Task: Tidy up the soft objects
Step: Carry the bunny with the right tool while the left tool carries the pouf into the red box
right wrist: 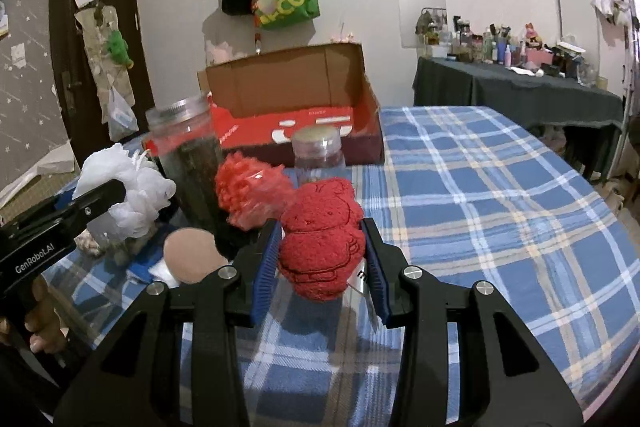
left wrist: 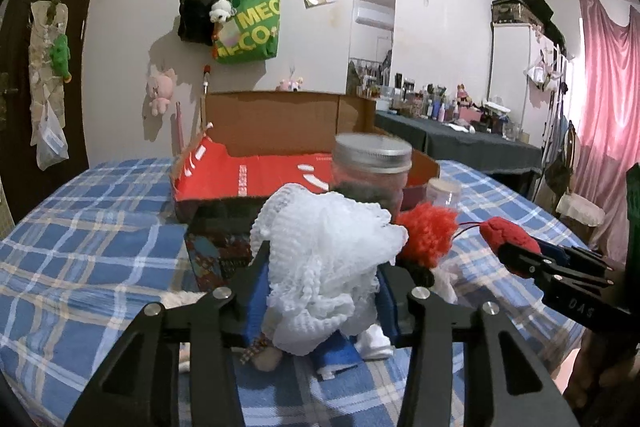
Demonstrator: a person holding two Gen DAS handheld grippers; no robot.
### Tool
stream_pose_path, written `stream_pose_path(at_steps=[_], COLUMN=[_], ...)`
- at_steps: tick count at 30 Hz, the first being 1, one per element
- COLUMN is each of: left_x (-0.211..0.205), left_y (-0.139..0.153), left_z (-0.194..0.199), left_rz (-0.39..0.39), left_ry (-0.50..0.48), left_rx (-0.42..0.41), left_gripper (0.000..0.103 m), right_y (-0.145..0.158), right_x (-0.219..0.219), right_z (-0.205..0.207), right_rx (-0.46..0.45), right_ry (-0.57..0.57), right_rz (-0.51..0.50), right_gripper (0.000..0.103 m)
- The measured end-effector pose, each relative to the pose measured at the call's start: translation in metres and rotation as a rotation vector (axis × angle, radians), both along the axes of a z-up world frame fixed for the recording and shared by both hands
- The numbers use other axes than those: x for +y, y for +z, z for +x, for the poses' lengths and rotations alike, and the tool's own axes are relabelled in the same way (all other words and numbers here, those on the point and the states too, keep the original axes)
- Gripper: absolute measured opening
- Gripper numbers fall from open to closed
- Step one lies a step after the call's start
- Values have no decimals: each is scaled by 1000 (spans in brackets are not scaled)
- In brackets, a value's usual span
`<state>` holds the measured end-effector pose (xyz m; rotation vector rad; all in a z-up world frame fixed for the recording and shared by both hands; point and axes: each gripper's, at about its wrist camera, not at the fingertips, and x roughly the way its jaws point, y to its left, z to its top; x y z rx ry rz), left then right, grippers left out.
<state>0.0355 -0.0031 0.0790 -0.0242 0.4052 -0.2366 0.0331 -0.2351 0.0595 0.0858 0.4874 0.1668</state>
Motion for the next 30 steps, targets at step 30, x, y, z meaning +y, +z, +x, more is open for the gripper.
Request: stream_pose_path(at_steps=[30], left_x=[38], left_y=[48], left_z=[29], left_rz=[38], left_ry=[105], left_rx=[-90], left_gripper=[48], right_y=[68], right_x=[-11], right_z=[27], right_rx=[-154], right_ry=[-41], right_rz=[11], right_gripper=[38])
